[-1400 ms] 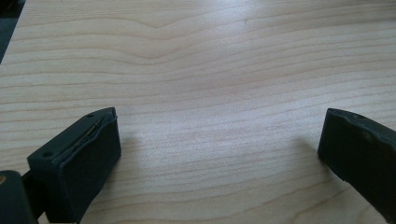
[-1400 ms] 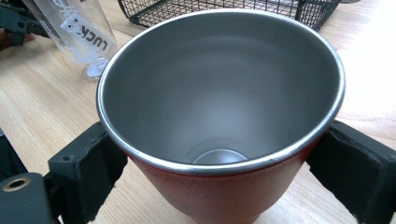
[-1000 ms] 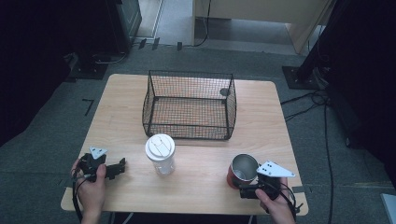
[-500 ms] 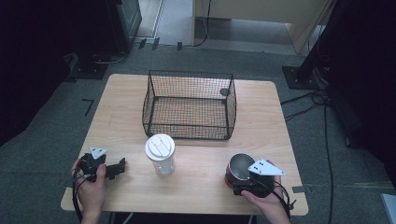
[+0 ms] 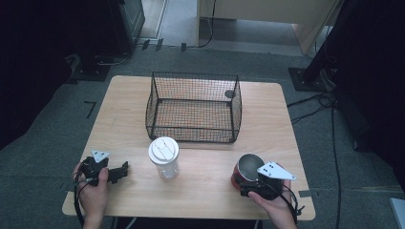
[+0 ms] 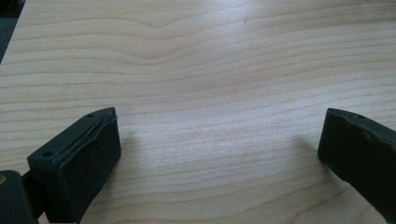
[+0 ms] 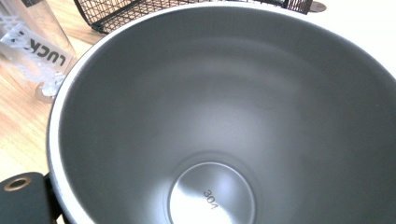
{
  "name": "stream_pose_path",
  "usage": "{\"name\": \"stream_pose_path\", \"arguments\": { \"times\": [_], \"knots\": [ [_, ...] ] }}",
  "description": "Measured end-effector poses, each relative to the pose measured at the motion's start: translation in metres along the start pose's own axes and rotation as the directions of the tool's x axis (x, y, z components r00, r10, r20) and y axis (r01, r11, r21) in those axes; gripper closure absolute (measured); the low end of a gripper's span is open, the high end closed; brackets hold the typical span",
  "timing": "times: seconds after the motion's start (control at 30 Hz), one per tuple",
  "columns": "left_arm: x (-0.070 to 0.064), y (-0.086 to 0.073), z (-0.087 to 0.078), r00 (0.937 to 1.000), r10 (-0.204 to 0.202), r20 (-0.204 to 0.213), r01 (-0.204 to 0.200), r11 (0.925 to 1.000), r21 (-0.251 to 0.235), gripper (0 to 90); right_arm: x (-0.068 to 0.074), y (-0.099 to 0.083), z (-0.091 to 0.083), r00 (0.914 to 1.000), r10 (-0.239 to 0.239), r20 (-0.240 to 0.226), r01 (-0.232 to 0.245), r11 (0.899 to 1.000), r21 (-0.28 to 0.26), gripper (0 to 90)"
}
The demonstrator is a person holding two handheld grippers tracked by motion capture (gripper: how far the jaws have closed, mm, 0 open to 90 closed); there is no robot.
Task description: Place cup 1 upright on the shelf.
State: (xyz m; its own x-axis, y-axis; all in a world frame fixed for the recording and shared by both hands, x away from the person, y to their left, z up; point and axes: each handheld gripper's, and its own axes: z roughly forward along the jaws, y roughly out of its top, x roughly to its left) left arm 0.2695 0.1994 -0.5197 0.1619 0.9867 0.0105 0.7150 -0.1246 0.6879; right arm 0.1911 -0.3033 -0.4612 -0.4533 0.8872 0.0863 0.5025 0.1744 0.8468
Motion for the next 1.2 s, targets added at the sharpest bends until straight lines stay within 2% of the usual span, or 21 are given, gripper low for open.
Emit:
{"name": "stream_pose_path", "arguments": {
  "times": [0.37,0.47,0.67,1.2],
  "knots": [
    [0.0,0.0,0.0,1.0,0.0,0.0,0.0,1.0,0.0,0.0,0.005,0.014,0.001,0.9999,-0.004,-0.012,0.004,1.0,-0.026,7.5],
    [0.0,0.0,0.0,1.0,0.0,0.0,0.0,1.0,0.0,0.0,0.002,0.02,0.002,0.9997,0.023,-0.007,-0.023,0.999,-0.044,7.6],
    [0.0,0.0,0.0,1.0,0.001,0.0,-0.001,1.0,0.0,0.0,0.001,0.027,0.003,0.9995,0.03,0.003,-0.03,0.998,-0.057,7.6],
    [0.0,0.0,0.0,1.0,0.001,-0.001,-0.001,1.0,0.0,0.0,0.011,0.048,0.008,0.9998,0.003,-0.018,-0.004,0.996,-0.088,7.6]
  ]
}}
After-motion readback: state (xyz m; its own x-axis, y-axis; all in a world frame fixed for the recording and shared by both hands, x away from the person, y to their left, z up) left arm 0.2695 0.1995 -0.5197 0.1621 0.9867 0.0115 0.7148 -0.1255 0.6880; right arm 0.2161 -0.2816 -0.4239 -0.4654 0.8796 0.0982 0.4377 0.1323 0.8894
